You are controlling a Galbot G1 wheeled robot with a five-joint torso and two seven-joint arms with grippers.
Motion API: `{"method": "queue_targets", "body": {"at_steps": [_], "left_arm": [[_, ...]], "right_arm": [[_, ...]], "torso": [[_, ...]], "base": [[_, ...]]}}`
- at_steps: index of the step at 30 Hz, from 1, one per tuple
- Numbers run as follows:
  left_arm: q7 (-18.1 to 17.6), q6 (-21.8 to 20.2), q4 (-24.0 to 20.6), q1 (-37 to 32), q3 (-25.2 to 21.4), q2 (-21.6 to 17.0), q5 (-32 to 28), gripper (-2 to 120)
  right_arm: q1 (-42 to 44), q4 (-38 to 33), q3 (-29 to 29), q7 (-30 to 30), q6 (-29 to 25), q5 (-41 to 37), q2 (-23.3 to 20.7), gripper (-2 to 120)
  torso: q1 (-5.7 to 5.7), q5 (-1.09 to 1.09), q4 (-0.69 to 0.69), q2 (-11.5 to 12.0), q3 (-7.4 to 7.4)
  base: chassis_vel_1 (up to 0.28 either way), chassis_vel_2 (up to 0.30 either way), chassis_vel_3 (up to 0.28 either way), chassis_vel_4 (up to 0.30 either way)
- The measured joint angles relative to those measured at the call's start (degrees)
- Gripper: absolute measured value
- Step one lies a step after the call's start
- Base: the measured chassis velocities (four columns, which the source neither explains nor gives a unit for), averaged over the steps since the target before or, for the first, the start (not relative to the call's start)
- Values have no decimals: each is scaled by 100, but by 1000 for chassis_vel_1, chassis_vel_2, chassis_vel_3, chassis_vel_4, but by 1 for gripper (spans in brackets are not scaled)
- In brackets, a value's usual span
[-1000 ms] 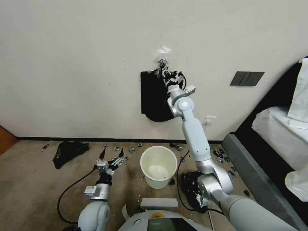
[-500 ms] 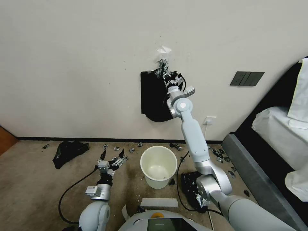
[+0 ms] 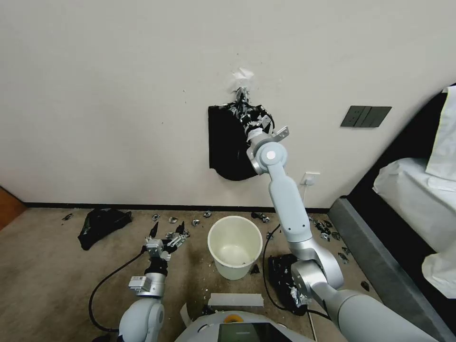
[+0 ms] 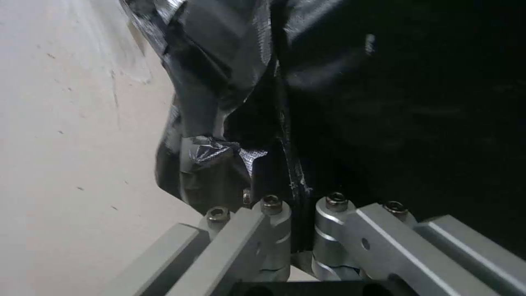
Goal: Place a trash bag onto the trash bin.
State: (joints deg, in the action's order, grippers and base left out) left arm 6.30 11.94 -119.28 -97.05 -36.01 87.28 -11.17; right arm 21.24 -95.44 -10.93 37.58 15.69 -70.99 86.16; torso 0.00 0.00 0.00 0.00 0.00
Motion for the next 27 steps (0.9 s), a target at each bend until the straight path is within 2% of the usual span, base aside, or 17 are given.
{"method": "queue_targets", "body": {"at_steps": [7,16,27], "left_arm": [[0,26,54,26,3,35,38,100],[-1,27,61,45,-14,25,39,100],[-4,28,116,92,-14,10,34,100]], "right_arm": [[443,-573,205,354,248,18,-219,0],[823,-989,356,762,658,73,-413,0],[1325,-1370,422,994,902,128,-514,0]], "torso": [[0,0,0,0,0],[0,0,0,0,0],[0,0,0,1,0]], "base": [[0,0,0,0],[0,0,0,0],[0,0,0,0]]}}
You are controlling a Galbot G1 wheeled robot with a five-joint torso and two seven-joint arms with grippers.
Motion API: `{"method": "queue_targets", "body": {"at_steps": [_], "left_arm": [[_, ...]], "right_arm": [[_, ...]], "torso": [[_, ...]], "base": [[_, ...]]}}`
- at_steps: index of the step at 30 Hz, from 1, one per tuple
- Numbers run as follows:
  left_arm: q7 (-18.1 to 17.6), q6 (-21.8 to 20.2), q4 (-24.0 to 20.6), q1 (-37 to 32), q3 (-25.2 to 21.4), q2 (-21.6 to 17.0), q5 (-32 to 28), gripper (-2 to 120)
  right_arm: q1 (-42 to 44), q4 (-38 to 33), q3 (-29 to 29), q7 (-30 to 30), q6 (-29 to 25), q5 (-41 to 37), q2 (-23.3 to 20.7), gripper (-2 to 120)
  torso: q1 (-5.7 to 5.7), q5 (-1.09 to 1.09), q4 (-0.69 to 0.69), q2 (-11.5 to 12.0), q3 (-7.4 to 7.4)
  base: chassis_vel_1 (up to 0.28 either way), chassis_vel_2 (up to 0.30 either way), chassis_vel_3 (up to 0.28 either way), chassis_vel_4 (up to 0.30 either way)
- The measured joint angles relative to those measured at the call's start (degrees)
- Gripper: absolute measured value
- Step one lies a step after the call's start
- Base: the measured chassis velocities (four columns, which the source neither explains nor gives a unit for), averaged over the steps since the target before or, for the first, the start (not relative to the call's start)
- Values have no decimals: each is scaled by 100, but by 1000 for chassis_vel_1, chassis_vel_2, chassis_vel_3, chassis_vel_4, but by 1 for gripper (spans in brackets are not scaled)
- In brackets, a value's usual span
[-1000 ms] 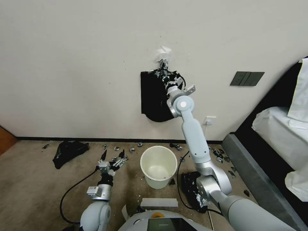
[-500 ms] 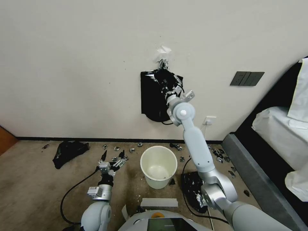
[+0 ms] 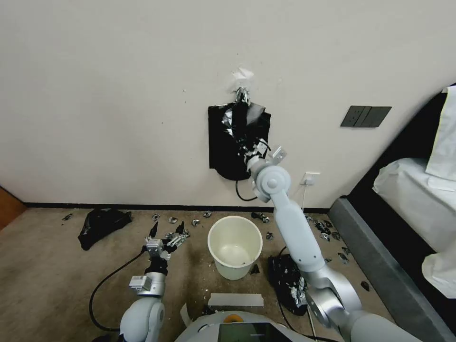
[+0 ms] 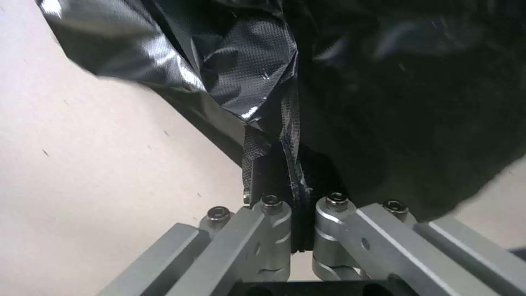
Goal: Place a trash bag onto the trash bin.
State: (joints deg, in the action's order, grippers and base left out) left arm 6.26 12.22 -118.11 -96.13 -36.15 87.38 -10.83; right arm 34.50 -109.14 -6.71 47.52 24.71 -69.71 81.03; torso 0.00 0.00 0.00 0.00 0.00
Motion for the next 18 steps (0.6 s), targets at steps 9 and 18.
{"method": "queue_targets", "body": {"at_steps": [9,18], "left_arm": [[-1,2,36,39,19,-5,-3,100],[-1,2,86,70,33,2,-4,100]], "right_arm": [[367,-302,-32,329,197,-1,-100,0],[898,-607,-43,406,269,9,-209,0]], "torso": [[0,0,0,0,0],[0,0,0,0,0]], "base": [[0,0,0,0],[0,0,0,0]]}}
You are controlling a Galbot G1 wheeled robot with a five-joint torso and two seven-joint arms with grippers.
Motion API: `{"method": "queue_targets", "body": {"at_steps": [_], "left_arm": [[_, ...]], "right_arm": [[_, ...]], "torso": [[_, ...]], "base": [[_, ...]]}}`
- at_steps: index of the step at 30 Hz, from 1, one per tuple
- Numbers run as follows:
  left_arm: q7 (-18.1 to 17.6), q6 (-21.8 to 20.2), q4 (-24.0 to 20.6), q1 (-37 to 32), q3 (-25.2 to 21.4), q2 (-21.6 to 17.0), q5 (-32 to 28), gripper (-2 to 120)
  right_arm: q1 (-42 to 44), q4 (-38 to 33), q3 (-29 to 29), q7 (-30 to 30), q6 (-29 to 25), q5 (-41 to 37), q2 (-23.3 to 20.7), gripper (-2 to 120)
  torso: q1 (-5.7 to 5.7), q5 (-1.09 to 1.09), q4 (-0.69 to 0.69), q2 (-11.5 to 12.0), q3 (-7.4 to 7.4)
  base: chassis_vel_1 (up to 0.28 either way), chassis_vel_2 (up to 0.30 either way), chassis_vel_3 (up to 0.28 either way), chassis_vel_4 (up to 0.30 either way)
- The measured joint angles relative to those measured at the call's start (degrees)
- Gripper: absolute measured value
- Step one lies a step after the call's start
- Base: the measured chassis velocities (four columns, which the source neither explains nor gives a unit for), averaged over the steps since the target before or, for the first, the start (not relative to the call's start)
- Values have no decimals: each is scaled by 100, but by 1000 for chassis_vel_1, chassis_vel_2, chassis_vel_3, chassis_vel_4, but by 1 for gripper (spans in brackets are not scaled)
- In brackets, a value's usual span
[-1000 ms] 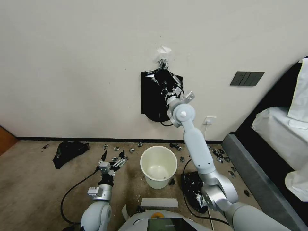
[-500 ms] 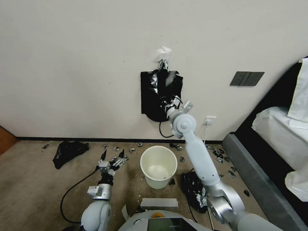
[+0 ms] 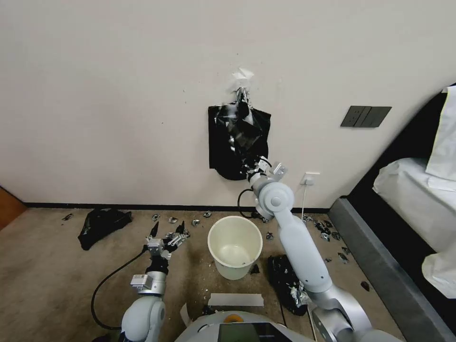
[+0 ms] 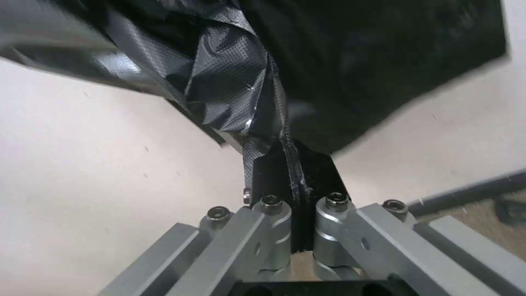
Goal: Place a trash bag onto the trash bin.
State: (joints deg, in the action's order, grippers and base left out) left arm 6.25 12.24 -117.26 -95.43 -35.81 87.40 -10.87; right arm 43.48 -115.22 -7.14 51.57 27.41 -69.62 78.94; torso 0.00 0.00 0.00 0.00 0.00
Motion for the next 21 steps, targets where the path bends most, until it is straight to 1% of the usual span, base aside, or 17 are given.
{"method": "queue_targets", "body": {"at_steps": [13,21], "left_arm": [[6,0,58,29,38,19,14,100],[13,1,105,56,68,23,24,100]], "right_arm": [[843,-404,37,-51,41,132,-105,0],[1159,-558,51,-126,53,209,-161,0]], "torso": [[0,0,0,0,0],[0,0,0,0,0]], "base": [[0,0,0,0],[0,0,0,0]]}}
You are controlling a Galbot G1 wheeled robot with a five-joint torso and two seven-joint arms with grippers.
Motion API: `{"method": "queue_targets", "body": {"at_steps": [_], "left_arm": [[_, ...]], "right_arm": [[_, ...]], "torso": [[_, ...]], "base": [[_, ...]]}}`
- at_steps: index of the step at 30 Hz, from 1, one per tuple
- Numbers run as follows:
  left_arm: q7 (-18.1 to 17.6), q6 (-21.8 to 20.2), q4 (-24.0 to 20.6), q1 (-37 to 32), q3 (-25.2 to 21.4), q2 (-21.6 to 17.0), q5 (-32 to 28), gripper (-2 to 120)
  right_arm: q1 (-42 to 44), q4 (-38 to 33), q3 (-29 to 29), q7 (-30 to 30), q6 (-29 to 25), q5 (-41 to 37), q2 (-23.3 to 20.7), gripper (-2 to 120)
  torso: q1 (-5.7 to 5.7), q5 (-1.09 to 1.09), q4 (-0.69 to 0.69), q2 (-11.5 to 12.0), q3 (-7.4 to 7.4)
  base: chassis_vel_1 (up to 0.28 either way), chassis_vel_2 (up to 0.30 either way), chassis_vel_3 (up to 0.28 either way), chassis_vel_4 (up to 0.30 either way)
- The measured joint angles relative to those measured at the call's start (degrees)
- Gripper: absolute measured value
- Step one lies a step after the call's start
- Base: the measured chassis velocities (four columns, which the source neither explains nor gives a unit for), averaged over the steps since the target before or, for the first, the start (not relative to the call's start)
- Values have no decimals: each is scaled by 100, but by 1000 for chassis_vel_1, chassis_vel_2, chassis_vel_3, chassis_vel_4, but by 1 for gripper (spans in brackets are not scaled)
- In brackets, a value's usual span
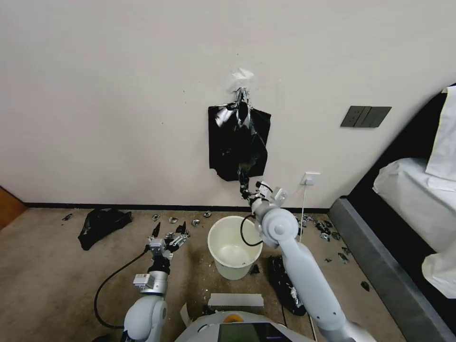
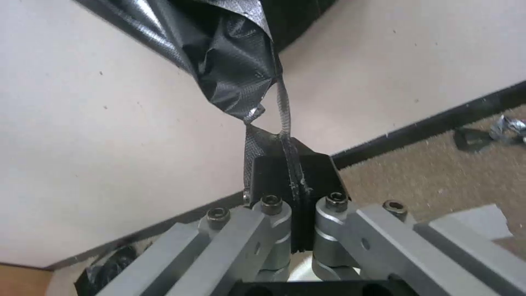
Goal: Place a trash bag onto the trash bin.
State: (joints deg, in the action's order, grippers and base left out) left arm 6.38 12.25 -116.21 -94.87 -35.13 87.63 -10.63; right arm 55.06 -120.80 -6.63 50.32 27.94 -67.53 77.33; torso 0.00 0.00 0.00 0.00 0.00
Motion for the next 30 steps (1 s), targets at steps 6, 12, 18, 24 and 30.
{"method": "queue_targets", "body": {"at_steps": [6,12,18,24,30], "left_arm": [[3,4,18,12,4,-3,5,100],[7,10,32,17,9,3,7,100],[10,22,35,10,13,13,15,100],[13,41,34,-8,23,27,43,100],[38,116,-1,-18,70,33,110,100]], "right_arm": [[182,-98,10,-47,7,62,-40,0],[338,-205,20,-75,24,94,-76,0],[468,-293,30,-98,30,136,-85,0],[555,-363,31,-131,32,178,-104,0],[399,-290,26,-204,-2,180,-109,0]], "torso": [[0,0,0,0,0],[0,0,0,0,0],[0,0,0,0,0],[0,0,0,0,0],[0,0,0,0,0]], "base": [[0,0,0,0],[0,0,0,0],[0,0,0,0],[0,0,0,0],[0,0,0,0]]}}
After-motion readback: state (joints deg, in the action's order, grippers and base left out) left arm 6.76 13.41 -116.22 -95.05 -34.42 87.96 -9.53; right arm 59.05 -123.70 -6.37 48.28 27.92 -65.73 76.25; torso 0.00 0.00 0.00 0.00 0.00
